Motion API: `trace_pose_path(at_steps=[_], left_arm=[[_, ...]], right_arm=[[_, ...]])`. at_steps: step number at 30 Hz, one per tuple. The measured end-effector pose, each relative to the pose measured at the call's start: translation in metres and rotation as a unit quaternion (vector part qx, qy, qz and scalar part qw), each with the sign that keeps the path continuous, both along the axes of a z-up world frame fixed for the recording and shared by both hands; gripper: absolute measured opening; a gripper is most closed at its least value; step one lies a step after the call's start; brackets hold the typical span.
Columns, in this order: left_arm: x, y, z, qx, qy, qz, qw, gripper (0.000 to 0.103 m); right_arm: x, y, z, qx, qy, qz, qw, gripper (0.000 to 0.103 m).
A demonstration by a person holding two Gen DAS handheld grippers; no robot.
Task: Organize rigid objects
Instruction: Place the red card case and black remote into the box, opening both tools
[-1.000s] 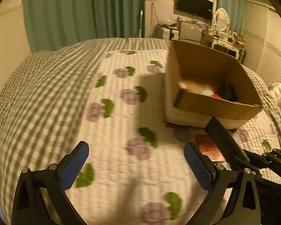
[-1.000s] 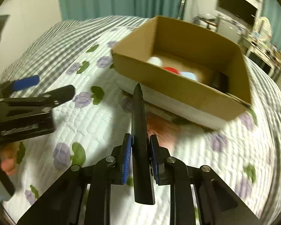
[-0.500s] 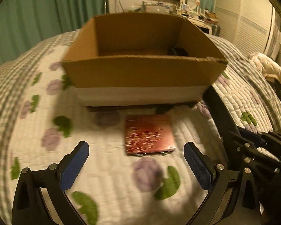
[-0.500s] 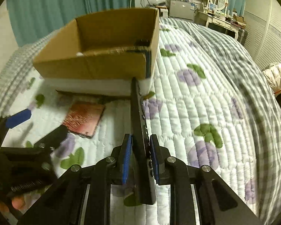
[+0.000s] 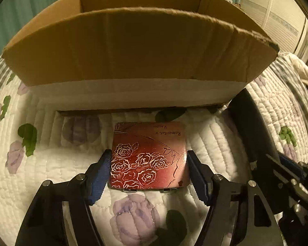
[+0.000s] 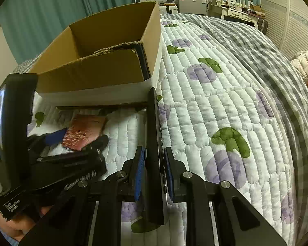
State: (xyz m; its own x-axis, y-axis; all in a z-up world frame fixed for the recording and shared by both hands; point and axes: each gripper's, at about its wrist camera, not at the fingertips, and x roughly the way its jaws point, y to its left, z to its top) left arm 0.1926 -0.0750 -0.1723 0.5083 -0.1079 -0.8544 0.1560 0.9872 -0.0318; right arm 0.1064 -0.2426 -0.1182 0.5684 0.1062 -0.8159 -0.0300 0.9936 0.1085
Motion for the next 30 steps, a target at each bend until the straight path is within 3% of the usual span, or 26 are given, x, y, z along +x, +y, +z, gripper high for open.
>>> trace_pose_path(at_steps=[11, 18, 23, 26, 30], left_arm=[[-0.044, 0.028, 0.035, -0.021, -0.033, 0.014, 0.9991, 0.072], [-0.068, 0.037, 0.090, -0.032, -0.076, 0.012, 0.9965, 0.072], [-0.065, 0.042, 0.127, -0.044, -0.105, 0.018, 0.9933, 0.072], [-0.049, 0.045, 0.150, -0.048, -0.117, 0.022, 0.9918, 0.072], [-0.022, 0.047, 0.172, -0.050, -0.137, 0.027, 0.9889, 0.072]], right_arm=[[-0.035, 0.009, 0.025, -0.016, -0.019, 0.024, 0.999, 0.018], [-0.057, 0.023, 0.074, -0.004, -0.068, 0.031, 0.997, 0.018], [-0.043, 0.029, 0.124, 0.023, -0.117, 0.036, 0.992, 0.018], [-0.024, 0.035, 0.145, 0.022, -0.140, 0.046, 0.989, 0.018], [0.014, 0.031, 0.166, 0.056, -0.156, 0.052, 0.985, 0.018]])
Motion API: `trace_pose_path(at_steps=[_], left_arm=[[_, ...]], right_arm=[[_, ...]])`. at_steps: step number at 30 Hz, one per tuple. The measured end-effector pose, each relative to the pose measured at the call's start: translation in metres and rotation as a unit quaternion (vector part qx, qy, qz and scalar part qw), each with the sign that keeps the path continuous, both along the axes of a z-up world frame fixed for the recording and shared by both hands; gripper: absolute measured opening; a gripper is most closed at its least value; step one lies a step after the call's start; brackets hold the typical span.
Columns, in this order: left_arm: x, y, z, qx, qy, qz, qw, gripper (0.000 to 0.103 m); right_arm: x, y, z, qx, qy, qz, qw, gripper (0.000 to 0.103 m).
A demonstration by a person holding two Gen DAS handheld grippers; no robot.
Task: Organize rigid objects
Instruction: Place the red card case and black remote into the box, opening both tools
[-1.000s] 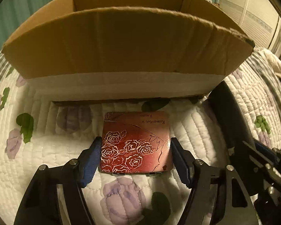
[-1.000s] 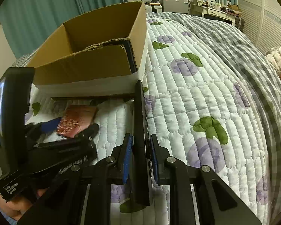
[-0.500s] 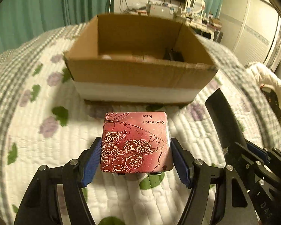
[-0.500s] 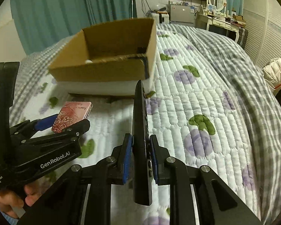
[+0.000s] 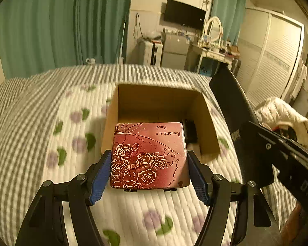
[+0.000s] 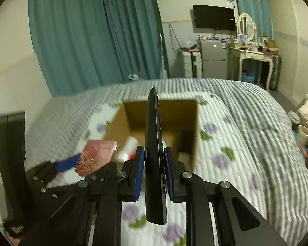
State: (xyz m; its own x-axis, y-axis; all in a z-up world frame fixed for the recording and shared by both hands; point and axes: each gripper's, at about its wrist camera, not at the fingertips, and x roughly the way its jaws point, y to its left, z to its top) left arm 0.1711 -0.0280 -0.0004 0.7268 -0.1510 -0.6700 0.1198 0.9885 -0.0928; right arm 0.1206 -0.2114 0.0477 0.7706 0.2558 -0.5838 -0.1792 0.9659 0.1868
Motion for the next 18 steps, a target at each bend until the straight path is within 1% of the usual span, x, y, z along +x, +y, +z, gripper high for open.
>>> trace_pose_path(at_steps=[2, 4, 7, 11, 14, 18], left_arm=[[0.015, -0.001, 0.004, 0.010, -0.006, -0.003, 0.9999, 0.072], [0.036, -0.002, 0.004, 0.021, -0.015, -0.005, 0.9997, 0.072], [0.067, -0.002, -0.003, 0.037, -0.009, 0.000, 0.9993, 0.072], [0.095, -0.003, -0.017, 0.045, -0.004, -0.003, 0.9990, 0.072], [0.104, -0.008, -0.034, 0.044, 0.003, -0.015, 0.9989, 0.072], [0.111, -0.016, -0.053, 0.066, 0.006, -0.017, 0.9977, 0.072]], right_arm=[[0.023, 0.001, 0.007, -0.006, -0.006, 0.003, 1.000, 0.018], [0.042, -0.001, 0.008, 0.004, -0.002, 0.008, 1.000, 0.018], [0.069, 0.001, 0.004, -0.004, 0.004, 0.007, 1.000, 0.018], [0.093, 0.004, -0.012, -0.019, 0.018, 0.009, 1.000, 0.018], [0.104, 0.008, -0.029, -0.028, 0.032, 0.007, 0.999, 0.018], [0.113, 0.013, -0.049, -0.036, 0.046, 0.013, 0.998, 0.018]])
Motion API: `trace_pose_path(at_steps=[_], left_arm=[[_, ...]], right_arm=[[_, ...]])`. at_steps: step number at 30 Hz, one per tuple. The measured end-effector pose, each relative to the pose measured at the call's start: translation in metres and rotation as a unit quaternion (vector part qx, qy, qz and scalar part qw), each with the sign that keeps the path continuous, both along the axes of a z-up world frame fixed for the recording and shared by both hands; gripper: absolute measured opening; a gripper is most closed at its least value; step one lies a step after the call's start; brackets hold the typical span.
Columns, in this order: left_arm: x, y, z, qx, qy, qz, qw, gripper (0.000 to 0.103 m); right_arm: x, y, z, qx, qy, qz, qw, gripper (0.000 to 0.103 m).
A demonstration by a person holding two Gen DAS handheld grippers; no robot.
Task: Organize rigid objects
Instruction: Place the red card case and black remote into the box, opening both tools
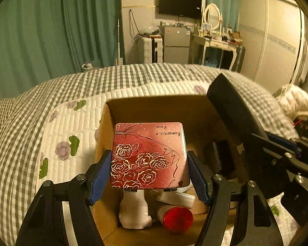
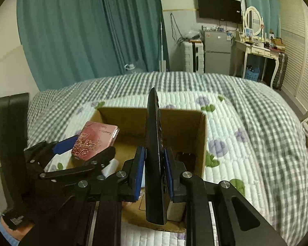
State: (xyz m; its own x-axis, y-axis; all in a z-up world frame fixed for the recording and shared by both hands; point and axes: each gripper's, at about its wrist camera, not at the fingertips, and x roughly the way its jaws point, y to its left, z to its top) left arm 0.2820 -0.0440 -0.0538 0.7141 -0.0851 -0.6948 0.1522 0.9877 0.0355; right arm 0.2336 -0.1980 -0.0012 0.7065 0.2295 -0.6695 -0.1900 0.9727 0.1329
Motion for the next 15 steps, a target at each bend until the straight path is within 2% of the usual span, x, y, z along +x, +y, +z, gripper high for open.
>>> trace_pose_path(at_steps=[4, 10, 15], left_arm=[[0.002, 0.001, -0.006, -0.028, 0.009, 0.005, 0.9996, 0.078], [-0.005, 0.004, 0.009, -0.010, -0.009, 0.017, 0.9998, 0.081], [-0.015, 0.009, 0.025, 0.000, -0.027, 0.024, 0.9993, 0.081]], right_arm=[[0.003, -0.002, -0.007, -0.006, 0.000, -0.003, 1.000, 0.018], [0.006, -0.013, -0.002, 0.003, -0.002, -0.008, 1.000, 0.018], [0.016, -0.009, -0.007, -0.009, 0.010, -0.006, 1.000, 0.018]])
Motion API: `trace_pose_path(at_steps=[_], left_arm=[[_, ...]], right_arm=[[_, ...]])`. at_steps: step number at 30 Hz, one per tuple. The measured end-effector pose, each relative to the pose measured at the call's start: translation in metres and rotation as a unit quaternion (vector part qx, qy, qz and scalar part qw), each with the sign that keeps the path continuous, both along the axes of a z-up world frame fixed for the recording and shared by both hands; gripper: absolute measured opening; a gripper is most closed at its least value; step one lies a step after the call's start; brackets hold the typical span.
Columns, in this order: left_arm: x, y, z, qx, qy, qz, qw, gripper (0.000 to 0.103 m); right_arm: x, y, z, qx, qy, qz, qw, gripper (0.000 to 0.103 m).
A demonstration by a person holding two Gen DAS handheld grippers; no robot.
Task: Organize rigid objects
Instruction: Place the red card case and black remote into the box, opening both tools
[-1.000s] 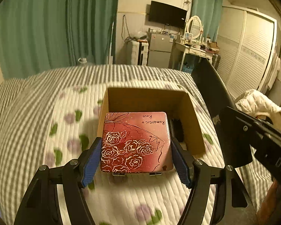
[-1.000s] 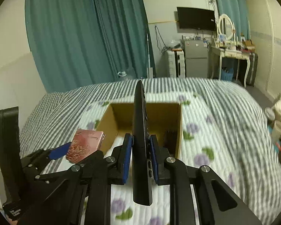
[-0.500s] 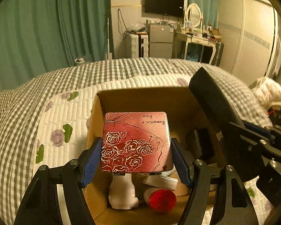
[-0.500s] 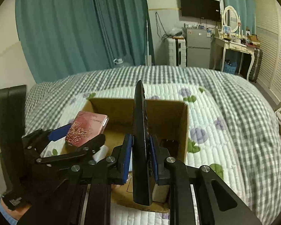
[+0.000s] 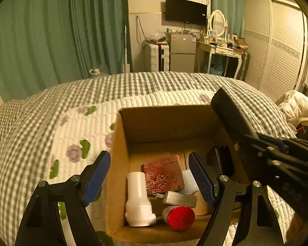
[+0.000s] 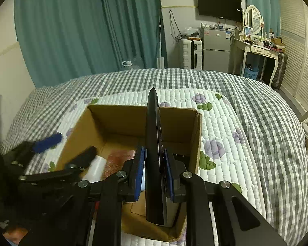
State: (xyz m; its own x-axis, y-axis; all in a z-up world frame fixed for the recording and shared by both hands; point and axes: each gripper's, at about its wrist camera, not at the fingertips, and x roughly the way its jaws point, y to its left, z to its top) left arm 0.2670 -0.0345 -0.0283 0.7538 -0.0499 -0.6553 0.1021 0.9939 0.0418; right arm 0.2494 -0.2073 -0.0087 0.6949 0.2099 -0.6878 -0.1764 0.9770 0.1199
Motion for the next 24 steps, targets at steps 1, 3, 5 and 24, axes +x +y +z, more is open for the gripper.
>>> trace_pose_path(at_steps=[1, 3, 5, 24], left_arm=[[-0.002, 0.000, 0.002, 0.000, -0.001, 0.000, 1.0000, 0.081], [-0.006, 0.004, 0.006, -0.003, -0.004, 0.001, 1.0000, 0.081], [-0.008, 0.007, 0.009, -0.005, -0.004, 0.002, 1.0000, 0.081], [-0.130, 0.008, 0.172, -0.009, -0.137, -0.013, 0.9905, 0.080]], right_arm=[[0.002, 0.001, -0.001, 0.002, 0.002, 0.001, 1.000, 0.018], [0.004, 0.005, -0.002, 0.007, 0.005, 0.007, 1.000, 0.019], [0.005, 0.007, 0.000, 0.004, -0.002, 0.000, 1.000, 0.019], [-0.137, -0.042, 0.201, -0.038, -0.153, -0.026, 0.987, 0.036]])
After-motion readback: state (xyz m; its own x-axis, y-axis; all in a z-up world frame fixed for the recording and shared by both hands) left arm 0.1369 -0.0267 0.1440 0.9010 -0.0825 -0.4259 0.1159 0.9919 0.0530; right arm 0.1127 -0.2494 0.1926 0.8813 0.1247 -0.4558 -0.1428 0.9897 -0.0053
